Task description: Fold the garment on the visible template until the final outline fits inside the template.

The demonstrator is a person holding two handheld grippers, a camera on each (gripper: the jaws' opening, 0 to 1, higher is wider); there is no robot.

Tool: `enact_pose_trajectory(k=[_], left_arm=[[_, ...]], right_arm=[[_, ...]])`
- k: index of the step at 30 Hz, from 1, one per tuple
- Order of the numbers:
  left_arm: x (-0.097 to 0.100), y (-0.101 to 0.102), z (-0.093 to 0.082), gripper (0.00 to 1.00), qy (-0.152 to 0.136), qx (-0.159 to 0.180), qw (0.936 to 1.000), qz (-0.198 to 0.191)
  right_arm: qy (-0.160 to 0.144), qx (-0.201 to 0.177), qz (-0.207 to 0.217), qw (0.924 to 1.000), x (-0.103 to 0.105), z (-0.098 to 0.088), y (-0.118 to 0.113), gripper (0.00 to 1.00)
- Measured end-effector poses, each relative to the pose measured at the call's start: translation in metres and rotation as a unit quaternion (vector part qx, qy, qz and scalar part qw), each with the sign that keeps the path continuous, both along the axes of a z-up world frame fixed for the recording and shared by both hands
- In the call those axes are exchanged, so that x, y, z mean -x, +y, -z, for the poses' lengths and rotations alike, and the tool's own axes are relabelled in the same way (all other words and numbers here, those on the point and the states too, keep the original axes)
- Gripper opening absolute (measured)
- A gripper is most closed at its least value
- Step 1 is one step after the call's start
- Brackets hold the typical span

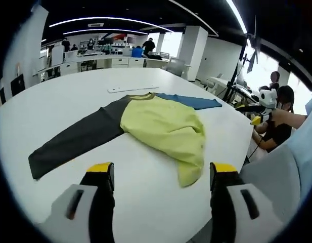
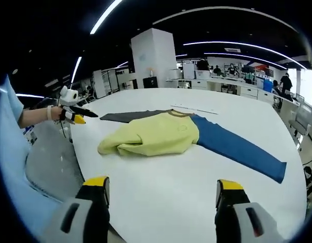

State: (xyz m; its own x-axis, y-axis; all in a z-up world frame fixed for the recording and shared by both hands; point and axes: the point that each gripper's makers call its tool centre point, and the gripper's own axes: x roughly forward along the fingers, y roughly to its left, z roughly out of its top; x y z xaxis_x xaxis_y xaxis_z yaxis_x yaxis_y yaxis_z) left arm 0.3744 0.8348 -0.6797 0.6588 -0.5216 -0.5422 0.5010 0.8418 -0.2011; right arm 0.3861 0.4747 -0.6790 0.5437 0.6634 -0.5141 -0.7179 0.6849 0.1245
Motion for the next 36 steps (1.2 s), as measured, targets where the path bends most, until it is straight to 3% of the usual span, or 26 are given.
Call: enact_pose_trajectory(k=[11,19,25,31,36], left_arm=[[0.009,0.004,0.003,0.71,0.011,0.004,0.9999,-0.001],[0.007,-0.018,0.005,0.7,0.007,0.033,0.9994,0.003],[0.009,-0.019,0.006,0.67,0.003,0.035,0.9994,-0.001],[0.01,-0.028,0.011,0.59,0.001,0.045,0.999,-0.002],[0.01,-0.047,0.02,0.56,0.01,0.037,0.9991,0.019]], right_arm=[[0.007,0.005,-0.011,0.9999,-0.001,0.004,0.008,0.87],[0.002,0.003,-0.033,0.9995,-0.011,0.001,0.025,0.86],[-0.003,0.015,-0.059,0.9981,-0.018,0.005,0.036,0.84],[-0.018,0.019,-0.105,0.9942,-0.023,0.007,0.073,0.72],[-0.035,0.055,-0.166,0.984,-0.021,0.02,0.108,0.59]])
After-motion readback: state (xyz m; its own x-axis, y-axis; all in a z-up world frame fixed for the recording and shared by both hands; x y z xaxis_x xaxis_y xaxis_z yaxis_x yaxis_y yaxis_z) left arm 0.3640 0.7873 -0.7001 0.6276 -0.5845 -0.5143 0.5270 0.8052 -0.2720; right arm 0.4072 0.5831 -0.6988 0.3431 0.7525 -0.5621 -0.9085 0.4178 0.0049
